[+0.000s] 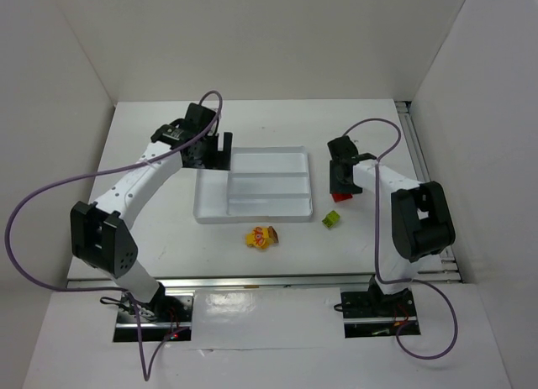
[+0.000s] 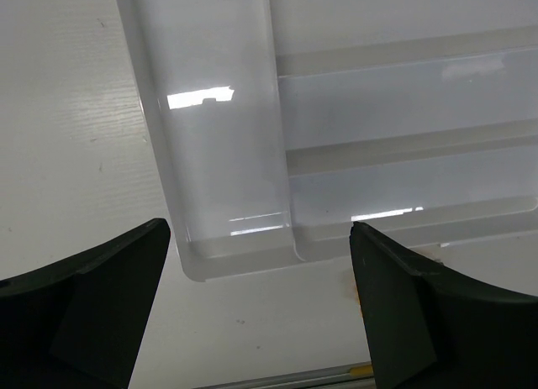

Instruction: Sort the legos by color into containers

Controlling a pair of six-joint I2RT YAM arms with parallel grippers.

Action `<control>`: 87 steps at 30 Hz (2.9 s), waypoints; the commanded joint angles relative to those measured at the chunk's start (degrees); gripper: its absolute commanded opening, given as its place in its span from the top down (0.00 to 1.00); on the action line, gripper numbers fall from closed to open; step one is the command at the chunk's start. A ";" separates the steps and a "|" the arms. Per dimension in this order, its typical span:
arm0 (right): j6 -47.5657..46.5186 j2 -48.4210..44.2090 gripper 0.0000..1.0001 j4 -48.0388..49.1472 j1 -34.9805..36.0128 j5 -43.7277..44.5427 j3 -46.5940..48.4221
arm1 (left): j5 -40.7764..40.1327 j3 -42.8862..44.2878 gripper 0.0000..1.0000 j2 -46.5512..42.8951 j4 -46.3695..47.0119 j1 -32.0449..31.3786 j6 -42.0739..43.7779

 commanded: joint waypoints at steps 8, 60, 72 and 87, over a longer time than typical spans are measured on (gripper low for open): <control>-1.53 -0.50 0.43 5.10 -0.89 -2.13 -2.06 | -0.78 3.67 0.00 3.20 -1.72 -1.13 0.51; 57.26 -19.92 0.87 44.30 -6.09 -84.92 0.75 | 47.12 -19.00 0.06 -14.03 68.41 -12.03 24.16; 60.16 -18.07 0.86 49.66 -4.32 -85.45 2.77 | 43.18 -15.48 0.11 -10.16 67.52 -13.09 24.25; 59.46 -17.02 0.86 49.14 -4.32 -85.98 1.10 | 41.77 -13.73 0.66 -8.84 69.03 -13.70 22.75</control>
